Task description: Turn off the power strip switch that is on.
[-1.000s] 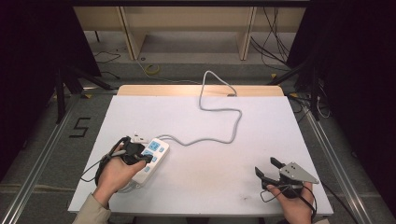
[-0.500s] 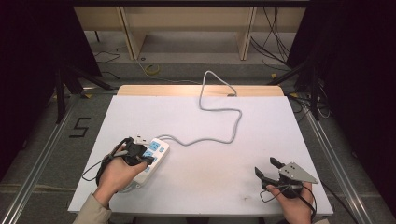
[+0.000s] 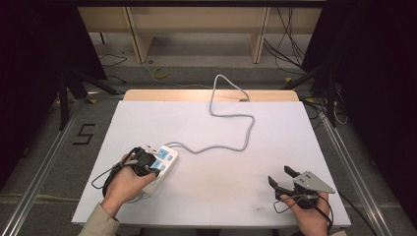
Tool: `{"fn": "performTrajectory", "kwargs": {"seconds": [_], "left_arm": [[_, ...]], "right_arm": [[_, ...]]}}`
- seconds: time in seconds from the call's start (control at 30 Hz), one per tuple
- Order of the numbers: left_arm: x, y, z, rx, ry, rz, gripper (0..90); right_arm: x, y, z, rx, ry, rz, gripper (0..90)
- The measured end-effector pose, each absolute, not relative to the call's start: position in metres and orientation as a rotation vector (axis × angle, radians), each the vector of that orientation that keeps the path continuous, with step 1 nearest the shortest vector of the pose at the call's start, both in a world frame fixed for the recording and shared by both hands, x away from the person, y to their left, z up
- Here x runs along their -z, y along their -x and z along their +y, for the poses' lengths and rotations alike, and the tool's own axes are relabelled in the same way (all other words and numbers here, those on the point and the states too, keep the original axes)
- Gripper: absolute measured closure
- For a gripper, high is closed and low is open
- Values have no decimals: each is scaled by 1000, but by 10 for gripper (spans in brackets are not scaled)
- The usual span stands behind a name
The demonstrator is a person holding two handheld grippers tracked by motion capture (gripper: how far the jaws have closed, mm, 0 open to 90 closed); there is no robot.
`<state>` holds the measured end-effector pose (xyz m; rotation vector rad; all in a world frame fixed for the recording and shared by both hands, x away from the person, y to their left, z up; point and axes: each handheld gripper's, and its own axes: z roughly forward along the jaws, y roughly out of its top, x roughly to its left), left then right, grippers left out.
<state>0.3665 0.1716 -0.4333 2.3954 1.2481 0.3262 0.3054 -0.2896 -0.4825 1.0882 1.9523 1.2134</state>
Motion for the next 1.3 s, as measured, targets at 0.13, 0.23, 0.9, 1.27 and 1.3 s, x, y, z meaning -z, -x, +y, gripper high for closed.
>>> {"fn": "performTrajectory", "kwargs": {"seconds": [0.13,0.23,0.9,1.27,1.3], "left_arm": [[436,-366,173,-309,-2416,1262,890],[436,-367,173,-310,-2433,1250,890],[437,-370,169,-317,-2459,1261,892],[438,-370,167,-314,-2468,1256,891],[438,-370,167,-311,-2468,1257,891]], "right_arm": [[482,-305,-290,-1215,-1089,1951,312],[482,-305,-290,-1214,-1088,1952,312],[482,-305,-289,-1215,-1086,1955,313],[482,-305,-289,-1215,-1086,1954,313],[482,-305,-289,-1216,-1086,1954,313]]}}
